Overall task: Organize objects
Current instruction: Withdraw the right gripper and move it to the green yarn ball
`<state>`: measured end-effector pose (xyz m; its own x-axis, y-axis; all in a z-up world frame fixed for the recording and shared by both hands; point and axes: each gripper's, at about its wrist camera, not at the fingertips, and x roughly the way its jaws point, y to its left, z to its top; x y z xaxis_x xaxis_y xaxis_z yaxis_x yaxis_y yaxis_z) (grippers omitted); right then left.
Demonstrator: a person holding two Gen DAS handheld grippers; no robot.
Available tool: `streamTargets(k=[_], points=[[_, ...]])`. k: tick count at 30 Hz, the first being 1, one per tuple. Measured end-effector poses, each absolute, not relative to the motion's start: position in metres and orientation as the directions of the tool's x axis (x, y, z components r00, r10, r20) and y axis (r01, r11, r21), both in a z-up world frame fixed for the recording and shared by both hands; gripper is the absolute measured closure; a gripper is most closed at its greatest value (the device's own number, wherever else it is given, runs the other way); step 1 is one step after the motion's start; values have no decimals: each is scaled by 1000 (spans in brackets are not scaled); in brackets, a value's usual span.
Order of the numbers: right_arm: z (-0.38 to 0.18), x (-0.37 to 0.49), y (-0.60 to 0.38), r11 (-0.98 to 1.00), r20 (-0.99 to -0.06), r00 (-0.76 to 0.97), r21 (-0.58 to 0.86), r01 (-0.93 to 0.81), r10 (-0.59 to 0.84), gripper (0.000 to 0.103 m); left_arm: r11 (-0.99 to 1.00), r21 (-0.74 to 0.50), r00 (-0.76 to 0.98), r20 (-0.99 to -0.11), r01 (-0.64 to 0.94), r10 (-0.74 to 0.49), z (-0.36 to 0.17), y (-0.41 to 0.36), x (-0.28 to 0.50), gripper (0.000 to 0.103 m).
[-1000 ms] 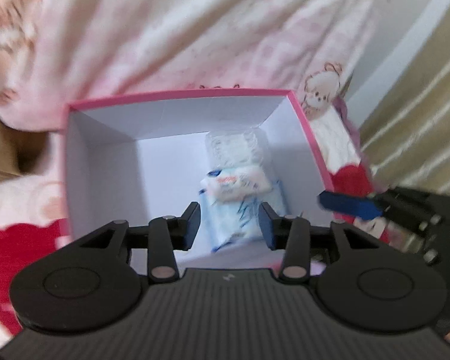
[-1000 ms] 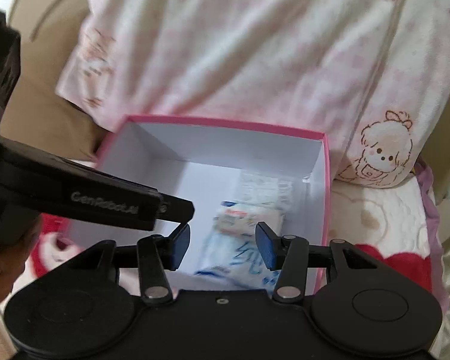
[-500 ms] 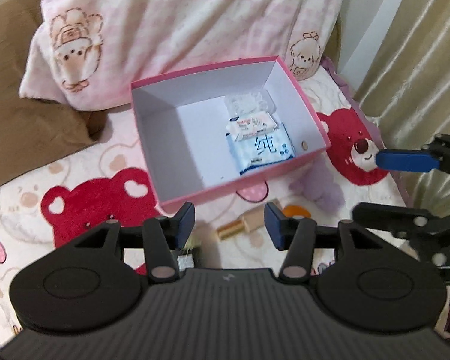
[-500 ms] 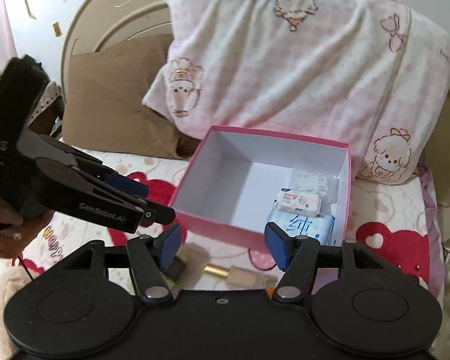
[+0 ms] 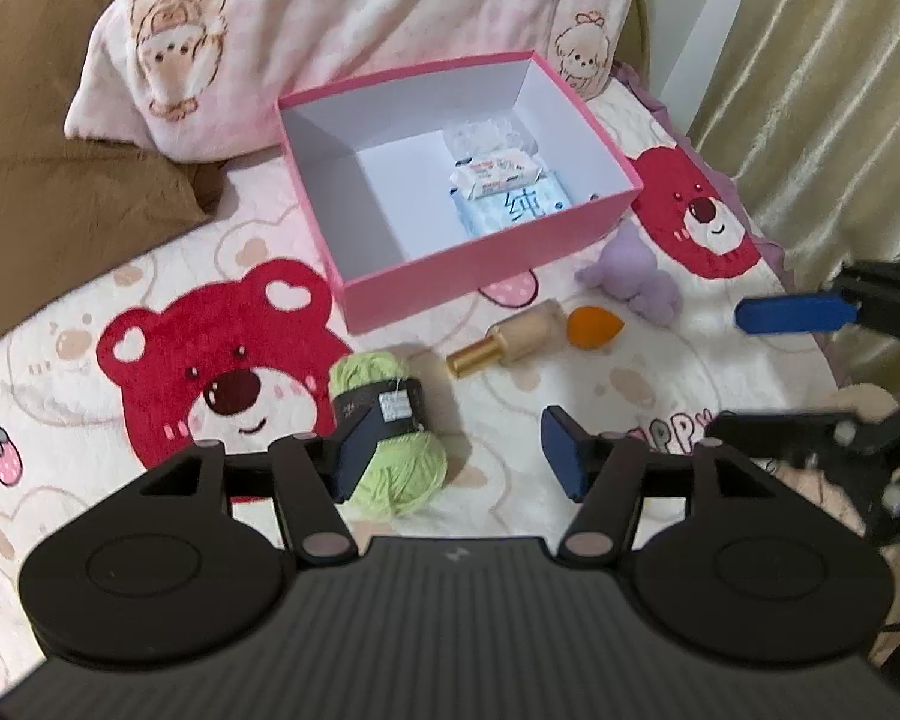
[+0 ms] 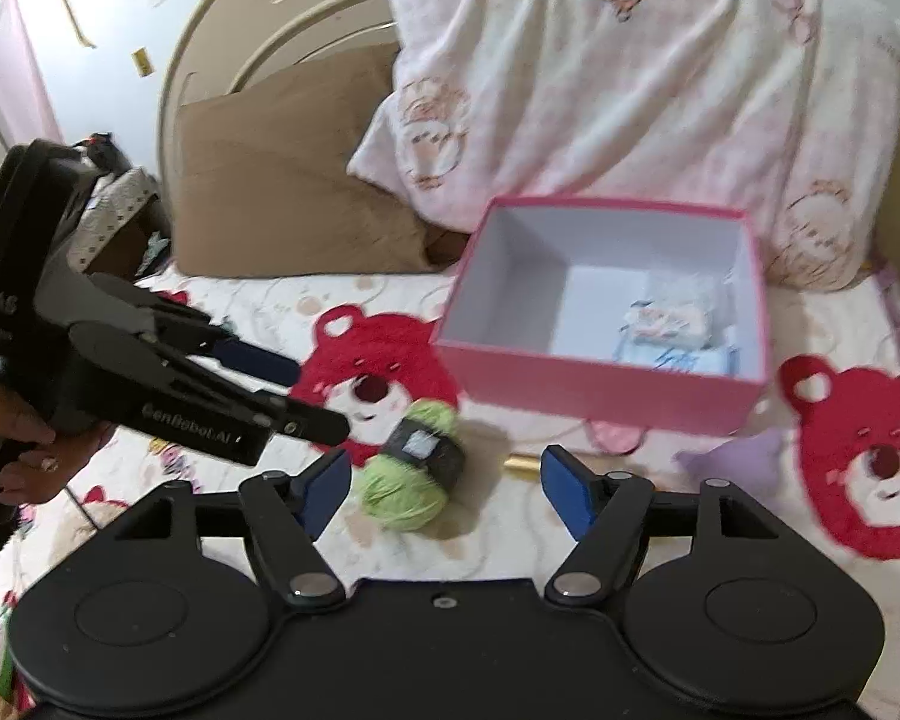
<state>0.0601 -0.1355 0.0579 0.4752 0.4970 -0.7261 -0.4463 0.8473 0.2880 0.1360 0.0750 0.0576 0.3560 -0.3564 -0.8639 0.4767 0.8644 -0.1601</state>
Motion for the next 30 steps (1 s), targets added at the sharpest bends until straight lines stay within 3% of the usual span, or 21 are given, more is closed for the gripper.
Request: streamTargets(k=[6, 13, 30], points=[[14, 58, -122, 820, -664, 494, 365, -441, 562, 23, 869, -221, 364, -842, 442, -399, 20, 95, 141, 40], [-19, 64, -100, 819, -692, 463, 353, -452, 554, 20, 882, -227, 390, -831, 414, -397, -17, 112, 160, 35], [-110, 89, -37, 844, -726, 472, 285, -455, 500, 19, 872, -369, 314, -827, 322, -466, -93, 126, 182, 31]])
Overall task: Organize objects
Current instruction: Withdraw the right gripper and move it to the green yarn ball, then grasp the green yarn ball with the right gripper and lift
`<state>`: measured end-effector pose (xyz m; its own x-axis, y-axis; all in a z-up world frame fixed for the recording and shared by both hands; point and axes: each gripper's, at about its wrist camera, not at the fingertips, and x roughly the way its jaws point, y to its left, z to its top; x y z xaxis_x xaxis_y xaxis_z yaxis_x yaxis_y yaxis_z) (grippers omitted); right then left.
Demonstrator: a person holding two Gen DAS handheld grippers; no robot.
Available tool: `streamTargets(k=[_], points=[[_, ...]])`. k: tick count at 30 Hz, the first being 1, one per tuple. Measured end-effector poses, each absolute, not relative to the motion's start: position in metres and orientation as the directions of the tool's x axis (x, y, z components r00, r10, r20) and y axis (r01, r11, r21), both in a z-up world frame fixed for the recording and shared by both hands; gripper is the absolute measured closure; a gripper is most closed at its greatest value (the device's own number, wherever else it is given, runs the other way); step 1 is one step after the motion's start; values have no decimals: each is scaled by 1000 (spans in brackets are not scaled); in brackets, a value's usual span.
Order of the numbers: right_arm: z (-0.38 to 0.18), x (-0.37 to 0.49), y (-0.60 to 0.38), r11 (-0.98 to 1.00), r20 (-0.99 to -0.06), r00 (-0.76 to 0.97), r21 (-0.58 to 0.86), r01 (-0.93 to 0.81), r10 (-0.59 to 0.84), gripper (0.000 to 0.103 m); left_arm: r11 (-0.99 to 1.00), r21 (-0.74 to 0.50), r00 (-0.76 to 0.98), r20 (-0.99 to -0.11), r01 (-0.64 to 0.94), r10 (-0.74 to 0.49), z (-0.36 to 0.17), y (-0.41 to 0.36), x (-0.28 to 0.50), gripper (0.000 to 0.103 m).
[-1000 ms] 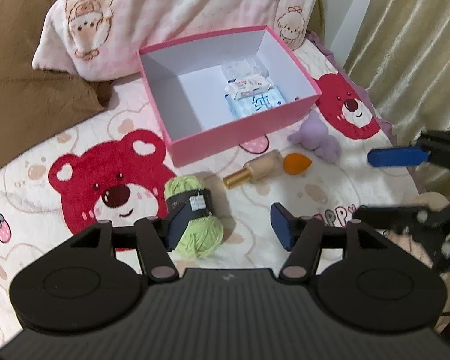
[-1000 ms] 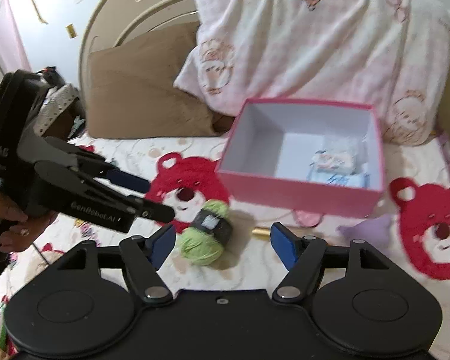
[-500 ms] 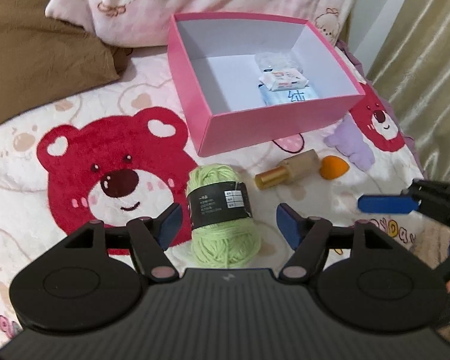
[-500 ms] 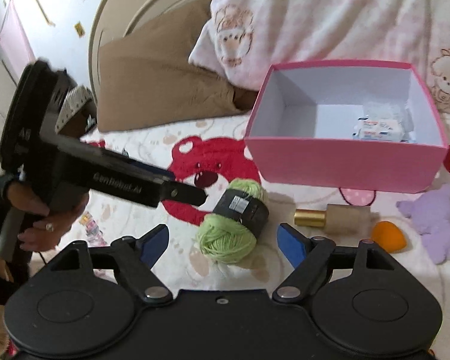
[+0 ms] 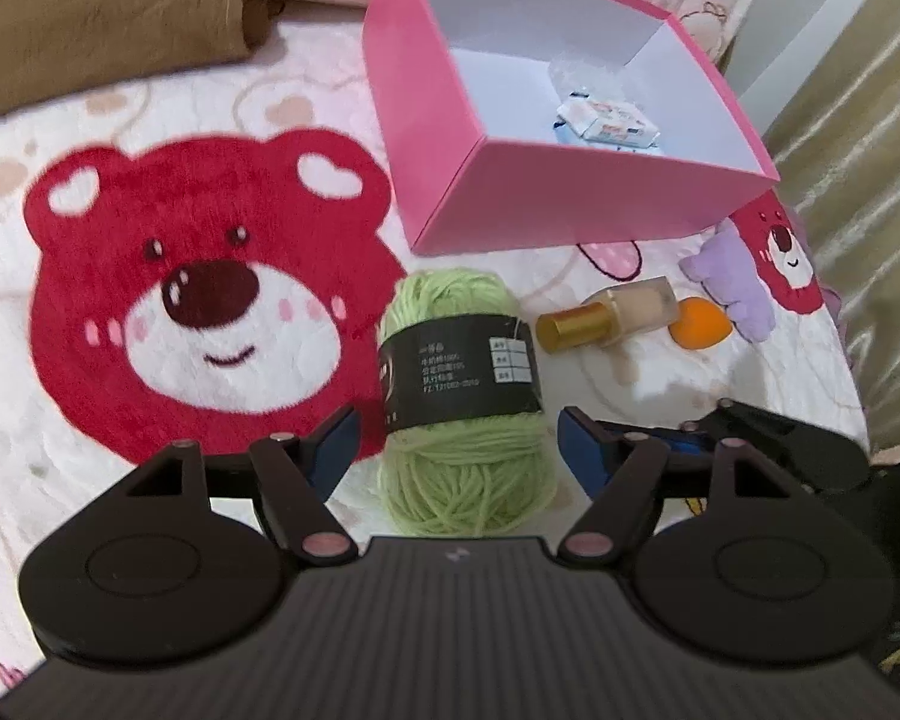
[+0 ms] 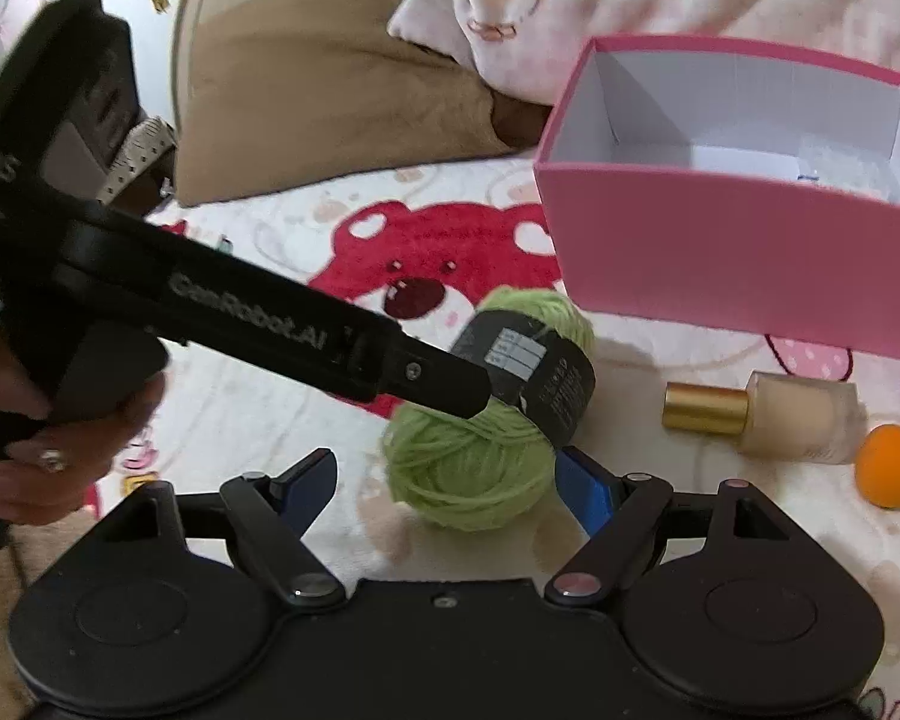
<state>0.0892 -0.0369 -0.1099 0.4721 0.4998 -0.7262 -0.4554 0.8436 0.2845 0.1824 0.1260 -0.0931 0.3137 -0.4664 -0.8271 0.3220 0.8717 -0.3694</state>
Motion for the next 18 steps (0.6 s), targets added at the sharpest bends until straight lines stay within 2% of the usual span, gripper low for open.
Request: streamTargets(k=[5, 9, 13, 15, 18], points=[[-131, 96, -29, 867, -711, 520, 275, -415, 474, 19, 866, -380, 290, -832, 324, -473, -111, 120, 186, 34], [-146, 98, -23, 880, -725, 518, 276, -385, 454, 19, 859, -407, 285, -822, 310, -493, -120, 119, 186, 45], [-158, 90, -22, 870, -712, 517, 294, -396, 476, 21, 852, -463, 304, -798, 244, -521, -124, 122, 181, 49], [-159, 87, -22, 873, -704, 534, 277, -401, 469, 30, 855, -464, 324, -792, 234, -518, -123, 121, 177, 50], [-155, 85, -27, 874, -701, 541, 266, -406, 465, 37, 865, -442, 348, -793, 236, -500, -119, 114, 172, 52]])
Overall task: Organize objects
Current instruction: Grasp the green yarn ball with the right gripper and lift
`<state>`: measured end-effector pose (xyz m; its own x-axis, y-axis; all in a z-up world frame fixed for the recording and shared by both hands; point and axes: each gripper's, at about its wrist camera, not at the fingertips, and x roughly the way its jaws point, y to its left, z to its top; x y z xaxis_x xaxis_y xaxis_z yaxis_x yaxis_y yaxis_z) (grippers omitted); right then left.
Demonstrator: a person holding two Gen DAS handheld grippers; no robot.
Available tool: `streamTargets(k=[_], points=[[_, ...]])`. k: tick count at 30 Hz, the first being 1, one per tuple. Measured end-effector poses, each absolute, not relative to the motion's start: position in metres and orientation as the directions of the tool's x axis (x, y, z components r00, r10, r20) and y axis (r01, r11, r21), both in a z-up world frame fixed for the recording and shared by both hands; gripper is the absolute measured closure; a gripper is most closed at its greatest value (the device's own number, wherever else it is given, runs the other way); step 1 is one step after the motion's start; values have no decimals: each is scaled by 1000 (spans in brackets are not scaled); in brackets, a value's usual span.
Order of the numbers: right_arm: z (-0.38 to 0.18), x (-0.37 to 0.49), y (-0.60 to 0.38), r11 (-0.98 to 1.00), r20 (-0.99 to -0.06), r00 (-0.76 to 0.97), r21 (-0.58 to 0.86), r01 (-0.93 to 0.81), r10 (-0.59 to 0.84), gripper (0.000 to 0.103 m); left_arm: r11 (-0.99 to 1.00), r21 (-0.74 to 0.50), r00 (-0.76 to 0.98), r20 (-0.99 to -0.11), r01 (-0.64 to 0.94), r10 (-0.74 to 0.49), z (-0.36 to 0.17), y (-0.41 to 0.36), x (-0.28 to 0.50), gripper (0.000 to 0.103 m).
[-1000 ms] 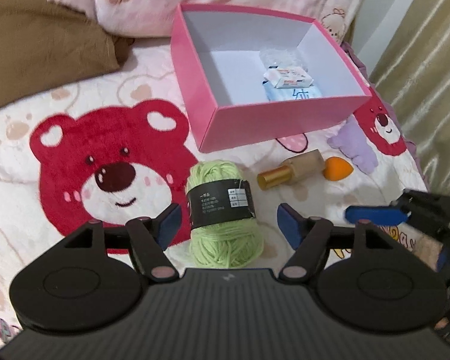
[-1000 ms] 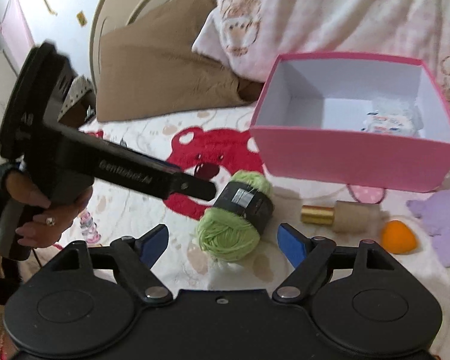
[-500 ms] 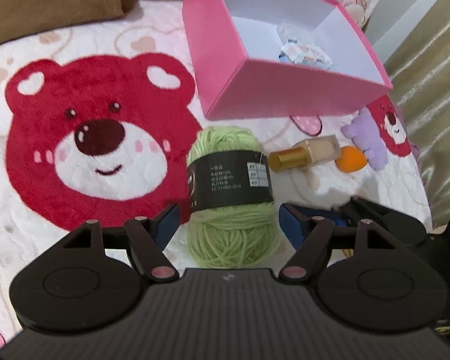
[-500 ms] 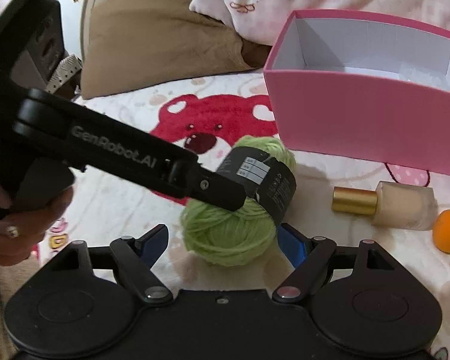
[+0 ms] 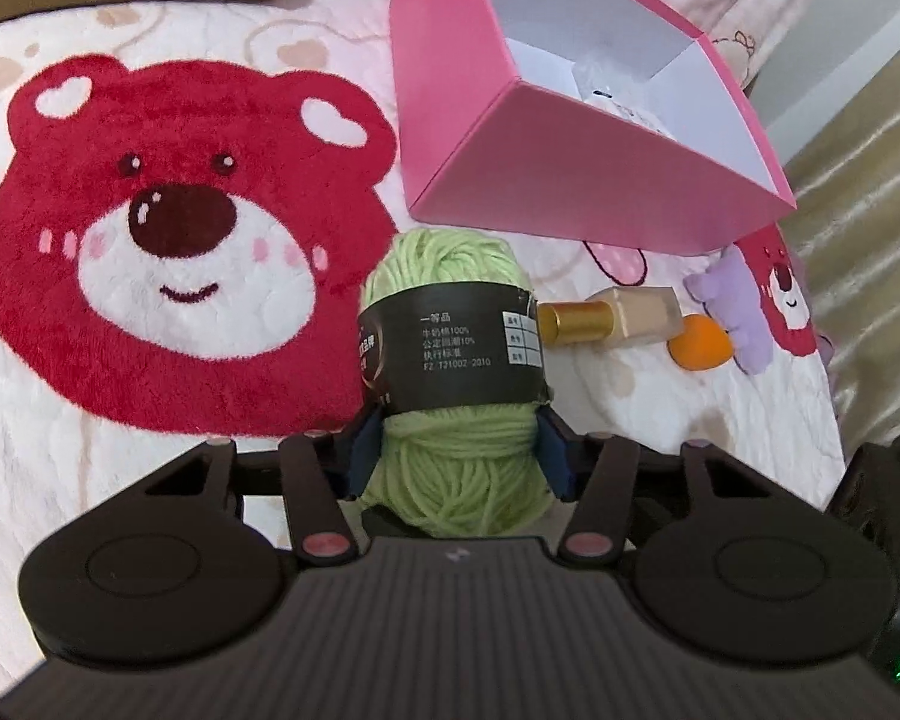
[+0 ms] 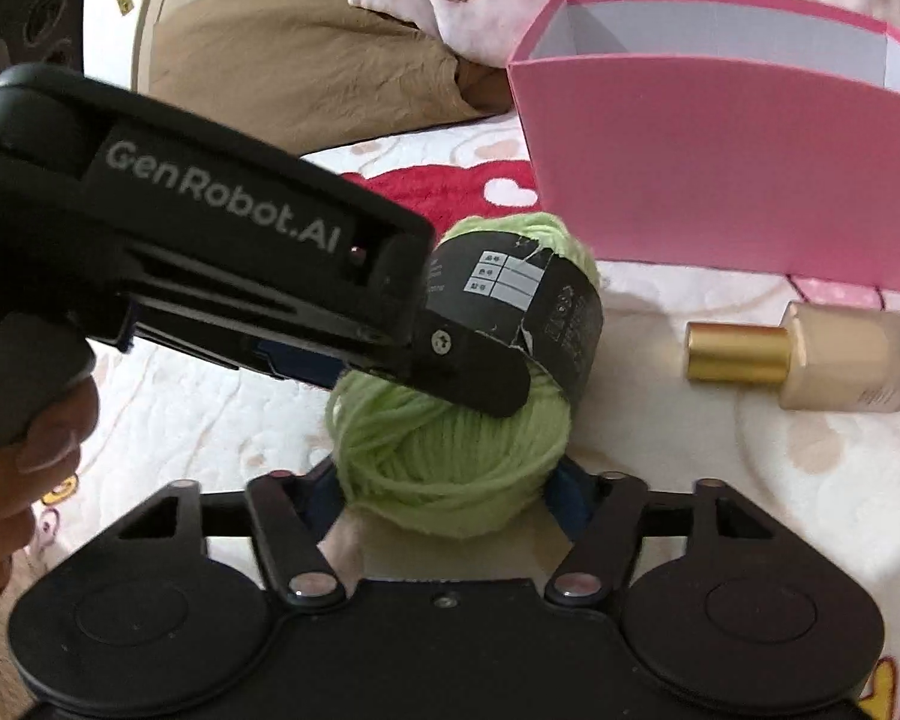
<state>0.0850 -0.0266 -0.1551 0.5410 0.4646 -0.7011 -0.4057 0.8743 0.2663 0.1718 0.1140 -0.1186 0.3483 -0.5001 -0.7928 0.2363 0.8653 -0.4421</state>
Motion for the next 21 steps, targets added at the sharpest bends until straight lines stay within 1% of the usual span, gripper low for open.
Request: streamTargets(k=[3, 6, 9, 11, 15, 18, 21], points=[[-149, 81, -34, 873, -699, 537, 286, -396, 473, 38, 880, -398, 378, -797, 260, -471, -113, 104, 162, 53], [-147, 77, -42, 873, -705, 530, 284, -398, 471, 39, 884, -405, 403, -788, 232, -466, -114, 100, 150, 54], [-145, 73, -50, 869, -707, 521, 292, -400, 478, 39, 889, -379, 420, -784, 258, -456, -110, 93, 136, 54], [-141, 66, -51, 873, -709, 530, 269, -408, 466, 39, 888, -383, 427, -780, 253, -458, -107, 91, 130, 54], [-131, 56, -61, 874, -707, 534, 266, -407, 464, 39, 887, -376, 451, -765, 267, -460, -100, 84, 114, 55], [-131, 48, -82, 863, -683, 532, 340, -374, 500, 40, 875, -394, 442, -756, 282, -483, -98, 77, 108, 55], [-127, 45, -81, 874, -691, 545, 300, -381, 475, 40, 872, -358, 440, -759, 333, -480, -92, 66, 100, 55]])
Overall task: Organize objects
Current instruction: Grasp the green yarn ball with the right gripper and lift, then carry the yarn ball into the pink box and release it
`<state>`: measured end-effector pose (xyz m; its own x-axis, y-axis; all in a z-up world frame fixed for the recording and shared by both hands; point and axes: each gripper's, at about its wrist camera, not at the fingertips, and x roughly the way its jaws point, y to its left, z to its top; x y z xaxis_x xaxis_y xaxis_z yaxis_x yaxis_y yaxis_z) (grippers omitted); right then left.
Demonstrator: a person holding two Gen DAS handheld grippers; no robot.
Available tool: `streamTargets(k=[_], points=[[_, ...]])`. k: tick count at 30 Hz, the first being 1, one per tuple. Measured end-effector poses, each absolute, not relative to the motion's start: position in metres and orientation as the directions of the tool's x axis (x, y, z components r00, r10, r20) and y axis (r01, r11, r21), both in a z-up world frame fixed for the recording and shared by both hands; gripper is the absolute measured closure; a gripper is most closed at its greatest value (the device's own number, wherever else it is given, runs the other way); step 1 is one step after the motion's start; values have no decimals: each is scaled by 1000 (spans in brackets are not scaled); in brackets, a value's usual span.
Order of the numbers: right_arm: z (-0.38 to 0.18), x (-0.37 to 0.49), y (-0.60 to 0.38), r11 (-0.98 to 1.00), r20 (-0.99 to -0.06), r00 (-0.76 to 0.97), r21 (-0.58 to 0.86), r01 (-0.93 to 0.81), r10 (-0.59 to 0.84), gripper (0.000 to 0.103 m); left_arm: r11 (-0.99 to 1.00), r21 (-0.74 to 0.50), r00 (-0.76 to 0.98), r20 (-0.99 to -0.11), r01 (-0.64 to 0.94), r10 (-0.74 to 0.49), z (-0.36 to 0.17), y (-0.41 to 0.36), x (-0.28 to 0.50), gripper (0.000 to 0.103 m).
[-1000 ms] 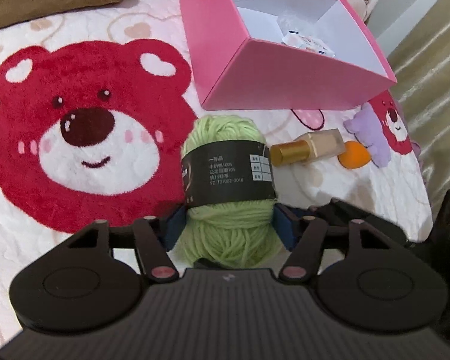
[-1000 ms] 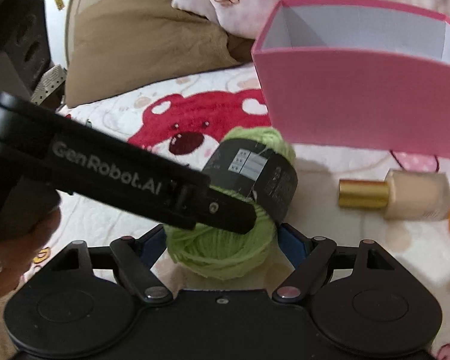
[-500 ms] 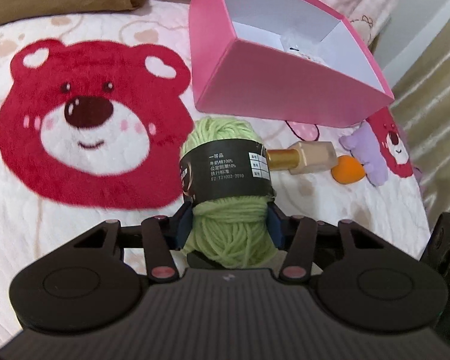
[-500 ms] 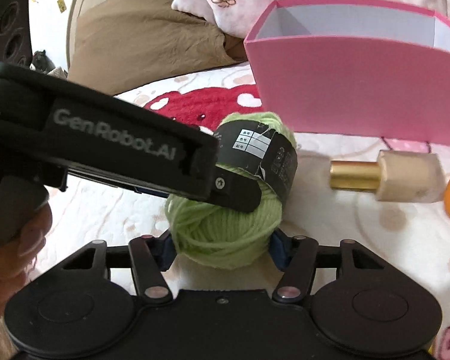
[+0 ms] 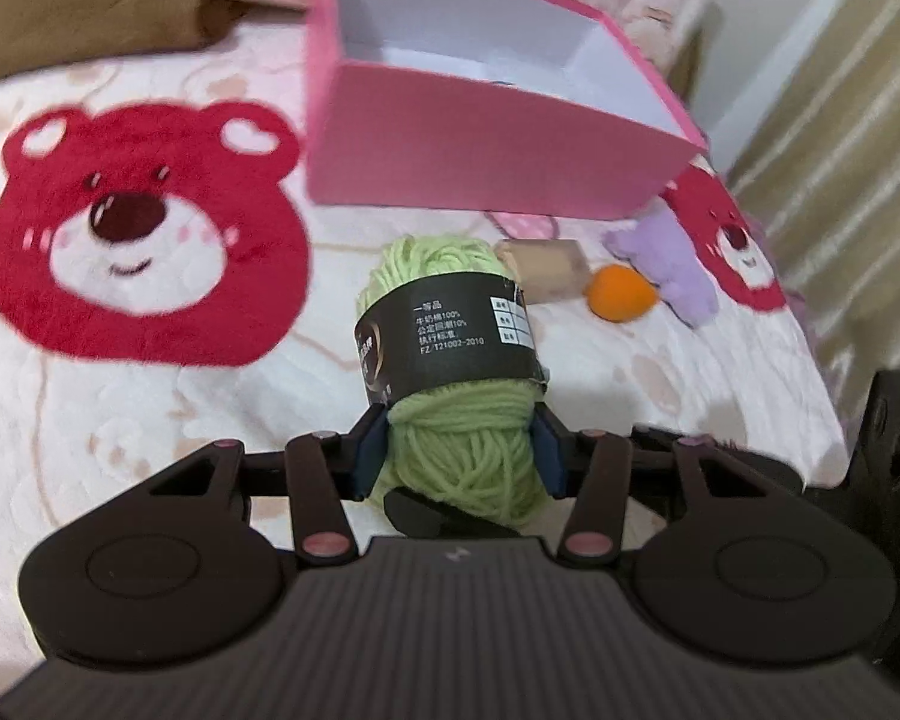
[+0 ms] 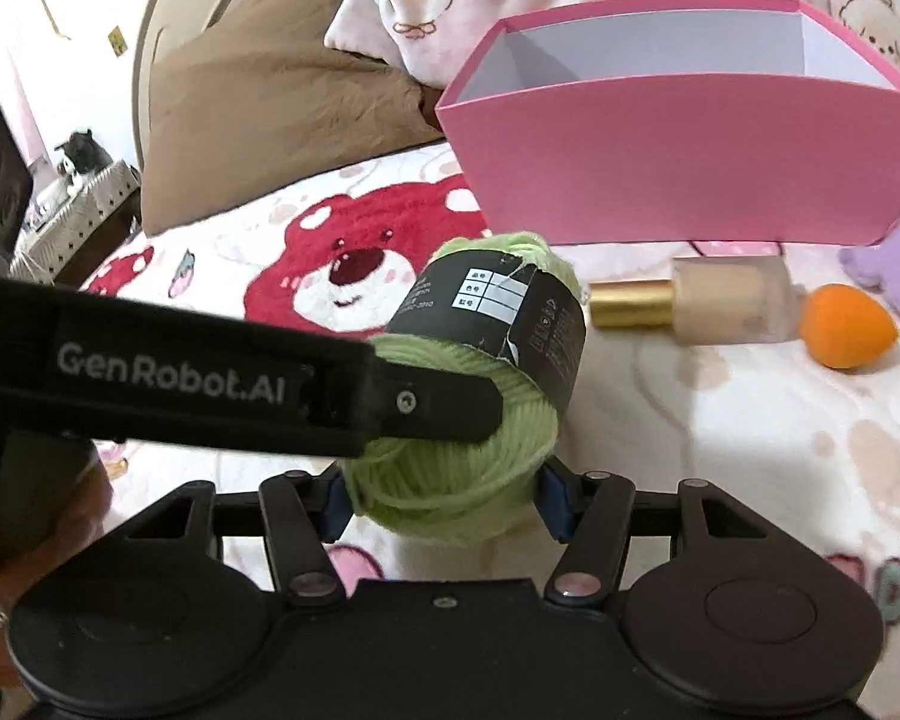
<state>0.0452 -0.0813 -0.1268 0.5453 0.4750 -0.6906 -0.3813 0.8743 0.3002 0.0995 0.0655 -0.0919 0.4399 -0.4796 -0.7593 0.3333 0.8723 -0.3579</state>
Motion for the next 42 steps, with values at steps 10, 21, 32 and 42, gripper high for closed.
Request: streamTargets(k=[10, 21, 32, 42], points=[[-56, 33, -91, 859, -664, 558, 286, -426, 498, 40, 876, -362, 526, -701, 320, -482, -22, 66, 72, 55], [34, 36, -100, 862, -621, 626, 175, -476, 472, 39, 855, -316, 561, -651, 412, -511, 73, 47, 70, 56], [75, 95, -116, 864, -622, 630, 162, -477, 465, 37, 836, -342, 525, -660, 428, -538, 116, 29, 135, 55], [73, 201, -112, 853, -666, 588, 149, -499, 460, 37, 868, -344, 568, -657, 359, -495, 106, 13, 229, 54]])
